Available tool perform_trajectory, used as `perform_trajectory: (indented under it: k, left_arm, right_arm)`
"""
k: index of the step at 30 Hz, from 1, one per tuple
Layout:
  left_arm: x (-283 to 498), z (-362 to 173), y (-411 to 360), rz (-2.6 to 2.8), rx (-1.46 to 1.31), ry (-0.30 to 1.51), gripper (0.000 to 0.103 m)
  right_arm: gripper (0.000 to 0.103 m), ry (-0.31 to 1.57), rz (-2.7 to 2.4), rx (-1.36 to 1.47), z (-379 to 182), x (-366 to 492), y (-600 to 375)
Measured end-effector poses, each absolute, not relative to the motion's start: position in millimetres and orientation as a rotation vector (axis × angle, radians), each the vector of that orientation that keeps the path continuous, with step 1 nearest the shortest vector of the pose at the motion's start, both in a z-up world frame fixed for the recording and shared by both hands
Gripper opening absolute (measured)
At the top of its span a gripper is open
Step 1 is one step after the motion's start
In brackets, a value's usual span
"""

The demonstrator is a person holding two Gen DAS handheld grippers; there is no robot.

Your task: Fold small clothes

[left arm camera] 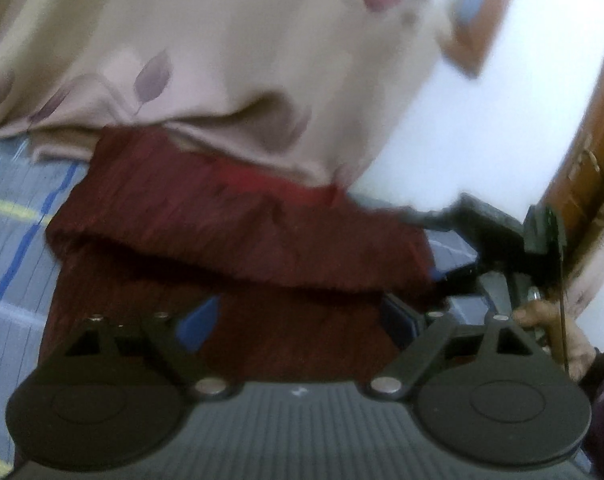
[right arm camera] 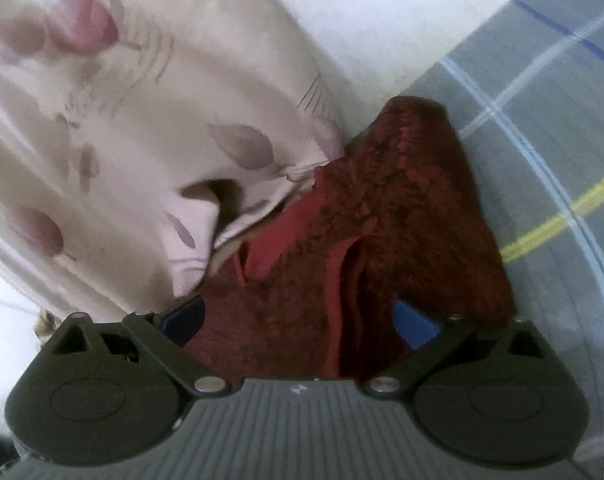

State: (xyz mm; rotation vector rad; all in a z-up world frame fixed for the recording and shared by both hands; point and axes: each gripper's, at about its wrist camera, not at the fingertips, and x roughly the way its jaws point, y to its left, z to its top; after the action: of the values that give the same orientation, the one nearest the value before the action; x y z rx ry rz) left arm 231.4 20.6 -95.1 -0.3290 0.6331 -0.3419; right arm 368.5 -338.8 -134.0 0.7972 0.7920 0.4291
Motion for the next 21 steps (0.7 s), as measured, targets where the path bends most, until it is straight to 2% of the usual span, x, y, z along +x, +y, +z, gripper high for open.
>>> perform_trajectory:
  k: [2, 3, 4, 13, 21]
  left_arm:
    - [231.4, -104.7, 24.9, -0.319, -0.347, 0.651, 0.088]
    - [233.3, -109.0, 25.7, -0.306, -0.353, 0.663, 0.088]
    - [234.1, -112.3, 27.0, -0.292, -0.360, 0.676, 0.088]
    - [229.9, -121.2, 32.2, -0.282, -0.390, 0.672, 0.088]
    - [232.8, -134.7, 32.4, -0.272, -0.415, 0.704, 0.088]
  right_arm:
    - [0.059, 0.819, 0.434, 0.739, -131.5, 375.4, -327.7]
    - [0.025, 0.827, 0.432, 0.714, -130.3, 378.3, -323.3]
    - [0.014, 0.830, 0.425, 0.690, -128.4, 380.2, -320.1]
    - [0.014, 0.636, 0.429, 0.610, -78.9, 381.4, -339.9]
    - [0.014, 0.667, 0.345, 0.624, -105.7, 394.3, -376.8]
